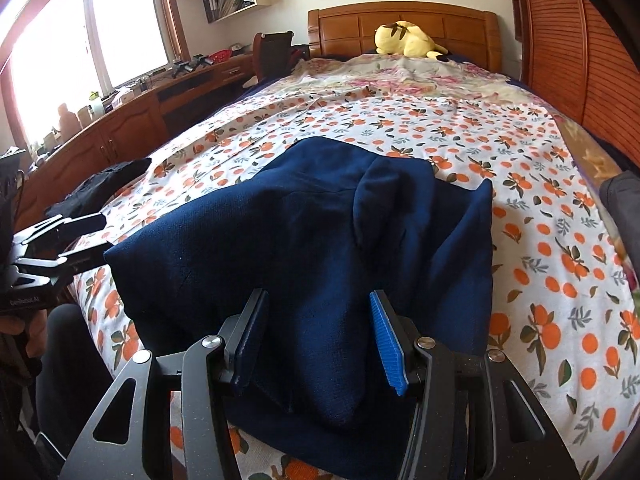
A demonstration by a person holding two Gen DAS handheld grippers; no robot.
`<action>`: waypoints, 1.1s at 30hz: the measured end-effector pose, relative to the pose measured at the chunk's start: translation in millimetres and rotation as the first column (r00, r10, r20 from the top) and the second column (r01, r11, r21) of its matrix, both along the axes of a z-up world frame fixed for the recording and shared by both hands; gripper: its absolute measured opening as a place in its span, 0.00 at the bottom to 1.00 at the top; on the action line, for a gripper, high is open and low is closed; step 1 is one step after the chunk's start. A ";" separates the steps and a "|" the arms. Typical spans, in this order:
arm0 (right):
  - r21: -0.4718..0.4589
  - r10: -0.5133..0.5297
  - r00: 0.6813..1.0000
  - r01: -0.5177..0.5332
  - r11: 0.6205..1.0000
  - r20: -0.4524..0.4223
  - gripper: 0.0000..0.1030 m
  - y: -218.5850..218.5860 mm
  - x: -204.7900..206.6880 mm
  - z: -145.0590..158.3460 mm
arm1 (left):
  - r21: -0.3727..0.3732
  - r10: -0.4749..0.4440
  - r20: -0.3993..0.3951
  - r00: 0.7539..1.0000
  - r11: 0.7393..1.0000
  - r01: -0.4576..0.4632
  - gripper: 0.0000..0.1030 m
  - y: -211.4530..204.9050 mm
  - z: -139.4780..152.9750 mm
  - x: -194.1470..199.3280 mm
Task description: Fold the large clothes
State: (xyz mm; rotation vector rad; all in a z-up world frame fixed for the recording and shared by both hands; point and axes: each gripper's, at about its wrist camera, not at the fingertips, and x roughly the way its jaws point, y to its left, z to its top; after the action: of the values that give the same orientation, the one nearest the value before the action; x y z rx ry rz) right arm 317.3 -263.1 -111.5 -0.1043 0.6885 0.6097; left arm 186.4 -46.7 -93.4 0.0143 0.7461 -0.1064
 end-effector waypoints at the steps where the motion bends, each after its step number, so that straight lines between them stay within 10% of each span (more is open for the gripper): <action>1: 0.004 0.014 1.000 -0.014 1.000 0.000 0.41 0.5 0.7 1.1 | 0.000 0.000 -0.002 1.000 1.000 0.000 0.73 0.7 -0.9 0.1; 5: -0.014 0.028 0.998 -0.027 1.000 0.053 0.10 1.3 -14.4 4.9 | -0.001 0.000 -0.009 1.000 1.000 0.000 0.73 1.5 -3.3 -0.2; 17: 0.089 -0.090 0.980 0.075 0.993 0.178 0.05 -61.0 -45.4 42.7 | 0.005 -0.006 0.010 1.000 1.000 0.006 0.73 -0.6 3.7 -4.4; 22: 0.058 -0.104 0.988 0.098 0.993 0.110 0.07 -62.2 -31.5 24.9 | -0.004 -0.006 0.016 1.000 1.000 0.006 0.73 -0.4 4.8 -5.2; 29: 0.060 -0.162 0.964 0.153 0.986 0.210 0.43 -53.9 -46.4 51.5 | -0.013 -0.016 0.036 0.999 1.000 0.017 0.73 -2.9 8.6 -11.0; 33: 0.077 -0.120 0.964 0.105 0.992 0.237 0.44 -37.2 -56.4 56.9 | -0.002 -0.025 0.051 0.998 1.000 0.025 0.73 -4.4 12.2 -16.8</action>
State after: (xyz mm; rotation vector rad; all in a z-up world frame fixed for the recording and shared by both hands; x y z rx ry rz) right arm 261.0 -300.3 -54.6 -0.0777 0.4357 0.4993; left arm 169.5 -51.1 -81.2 0.0236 0.6947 -0.1309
